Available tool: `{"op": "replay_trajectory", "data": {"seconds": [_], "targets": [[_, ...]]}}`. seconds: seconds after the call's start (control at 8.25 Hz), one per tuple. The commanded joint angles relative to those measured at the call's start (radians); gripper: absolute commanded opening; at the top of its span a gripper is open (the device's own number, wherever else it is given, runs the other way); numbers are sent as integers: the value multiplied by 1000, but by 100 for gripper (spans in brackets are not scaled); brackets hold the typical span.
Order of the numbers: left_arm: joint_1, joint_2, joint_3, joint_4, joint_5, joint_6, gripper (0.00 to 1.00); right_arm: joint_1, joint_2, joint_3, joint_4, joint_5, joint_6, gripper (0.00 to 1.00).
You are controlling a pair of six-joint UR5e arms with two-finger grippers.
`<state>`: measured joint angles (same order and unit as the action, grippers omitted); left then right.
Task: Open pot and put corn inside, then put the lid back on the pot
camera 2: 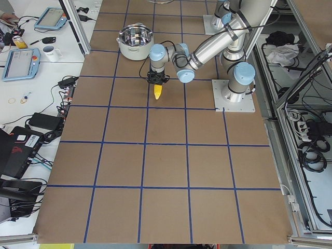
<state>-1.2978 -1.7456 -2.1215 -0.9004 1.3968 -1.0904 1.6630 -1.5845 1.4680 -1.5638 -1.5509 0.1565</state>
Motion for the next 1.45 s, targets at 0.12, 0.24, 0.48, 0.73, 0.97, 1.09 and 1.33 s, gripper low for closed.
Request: {"op": "replay_trajectory", "data": {"seconds": [0.12, 0.24, 0.48, 0.73, 0.97, 1.09, 1.33], "targets": [[-12, 109, 131, -269, 62, -134, 0, 0, -2, 0, -1, 5, 0, 53], [-55, 110, 185, -314, 64, -176, 0, 0, 0, -2, -1, 3, 0, 53], [-174, 95, 265, -324, 57, -357, 0, 0, 0, -2, -2, 3, 0, 53], [-266, 90, 279, -324, -25, -465, 0, 0, 0, -2, -1, 3, 0, 53], [-372, 65, 316, -284, -113, -598, 0, 0, 0, -2, -2, 3, 0, 53], [-423, 29, 371, -282, -111, -608, 0, 0, 0, -2, -2, 3, 0, 53], [-506, -78, 550, -287, -98, -609, 0, 0, 0, -3, -2, 3, 0, 53]]}}
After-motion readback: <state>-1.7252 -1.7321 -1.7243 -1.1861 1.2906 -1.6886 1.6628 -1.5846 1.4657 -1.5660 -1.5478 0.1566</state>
